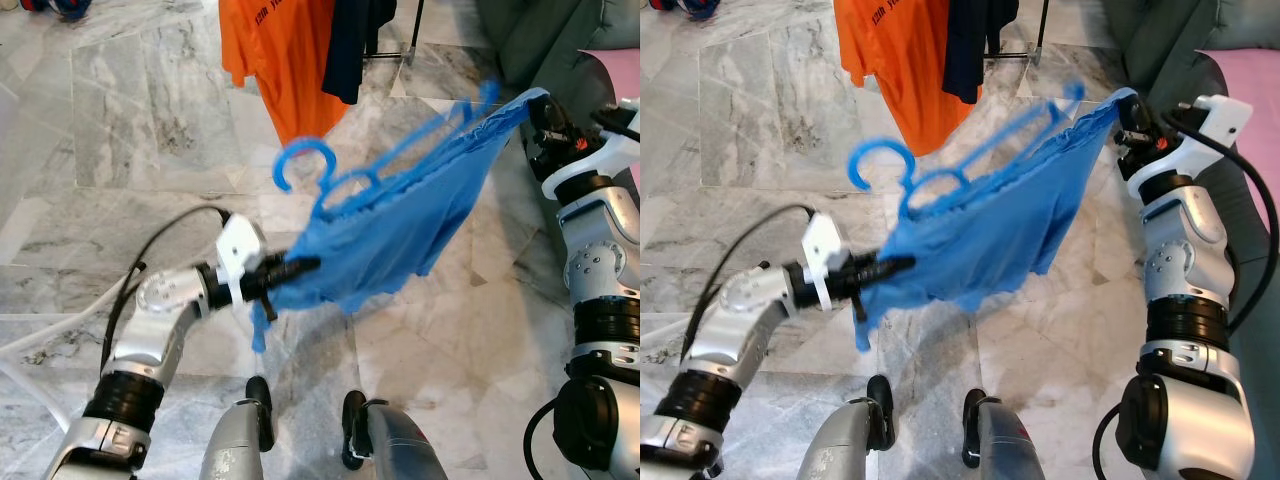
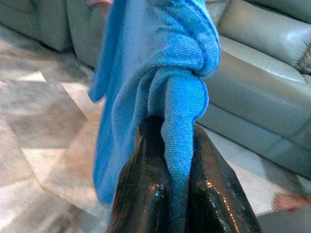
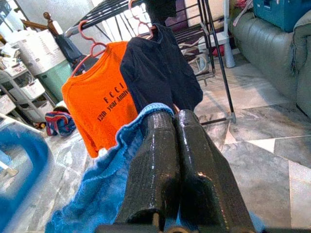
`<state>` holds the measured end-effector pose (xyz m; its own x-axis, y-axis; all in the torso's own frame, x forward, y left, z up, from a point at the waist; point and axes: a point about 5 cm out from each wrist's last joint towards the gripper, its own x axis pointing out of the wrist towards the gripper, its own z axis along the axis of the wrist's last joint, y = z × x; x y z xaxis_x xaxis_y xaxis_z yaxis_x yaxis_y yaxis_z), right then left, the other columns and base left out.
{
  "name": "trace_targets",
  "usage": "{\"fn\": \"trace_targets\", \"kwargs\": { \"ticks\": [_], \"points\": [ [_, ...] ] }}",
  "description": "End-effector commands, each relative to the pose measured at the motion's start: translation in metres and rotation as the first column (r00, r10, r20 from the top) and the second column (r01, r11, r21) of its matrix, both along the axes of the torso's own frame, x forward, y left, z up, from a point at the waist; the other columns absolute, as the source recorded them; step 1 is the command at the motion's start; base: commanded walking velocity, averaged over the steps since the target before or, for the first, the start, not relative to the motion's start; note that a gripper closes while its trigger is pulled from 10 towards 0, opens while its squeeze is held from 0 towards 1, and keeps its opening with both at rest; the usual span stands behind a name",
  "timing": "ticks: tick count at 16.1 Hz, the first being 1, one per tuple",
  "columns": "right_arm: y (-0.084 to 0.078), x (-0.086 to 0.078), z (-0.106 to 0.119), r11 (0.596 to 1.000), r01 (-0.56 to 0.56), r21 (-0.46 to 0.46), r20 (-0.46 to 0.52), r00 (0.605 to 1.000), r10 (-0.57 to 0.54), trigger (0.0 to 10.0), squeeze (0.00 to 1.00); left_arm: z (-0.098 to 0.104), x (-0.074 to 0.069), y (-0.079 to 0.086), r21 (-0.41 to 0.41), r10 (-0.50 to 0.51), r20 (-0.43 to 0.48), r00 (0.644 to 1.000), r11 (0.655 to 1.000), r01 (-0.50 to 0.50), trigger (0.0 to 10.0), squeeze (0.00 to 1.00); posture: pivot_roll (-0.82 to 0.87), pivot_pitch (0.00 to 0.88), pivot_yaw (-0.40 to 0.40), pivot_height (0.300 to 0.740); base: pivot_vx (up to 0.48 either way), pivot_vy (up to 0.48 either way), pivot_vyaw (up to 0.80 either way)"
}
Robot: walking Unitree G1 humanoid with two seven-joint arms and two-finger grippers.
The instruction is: Hang hanger
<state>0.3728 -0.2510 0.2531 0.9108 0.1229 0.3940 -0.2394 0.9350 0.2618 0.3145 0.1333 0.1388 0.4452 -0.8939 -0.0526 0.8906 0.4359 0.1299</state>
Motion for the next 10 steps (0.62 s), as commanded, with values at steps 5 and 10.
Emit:
{"fn": "trace_targets", "kwargs": {
  "ticks": [5,10],
  "points": [
    [-0.004,0.001,-0.002,1.0,0.008,-0.012,-0.02,1.0,-0.008,0.0,0.0,-0.01,-0.005,0.003,0.012,-0.02,-0.029,0.999,1.0,0.02,0.0,0.0,0.01,0.355,-0.046,0.74,0.0,0.0,0.0],
    [-0.001,0.002,0.012,1.0,-0.013,-0.026,0.013,1.0,0.013,0.0,0.0,-0.04,-0.01,0.015,0.138,-0.02,-0.102,0.995,0.99,0.034,0.0,0.0,0.01,0.354,-0.048,0.74,0.0,0.0,0.0]
  ]
}}
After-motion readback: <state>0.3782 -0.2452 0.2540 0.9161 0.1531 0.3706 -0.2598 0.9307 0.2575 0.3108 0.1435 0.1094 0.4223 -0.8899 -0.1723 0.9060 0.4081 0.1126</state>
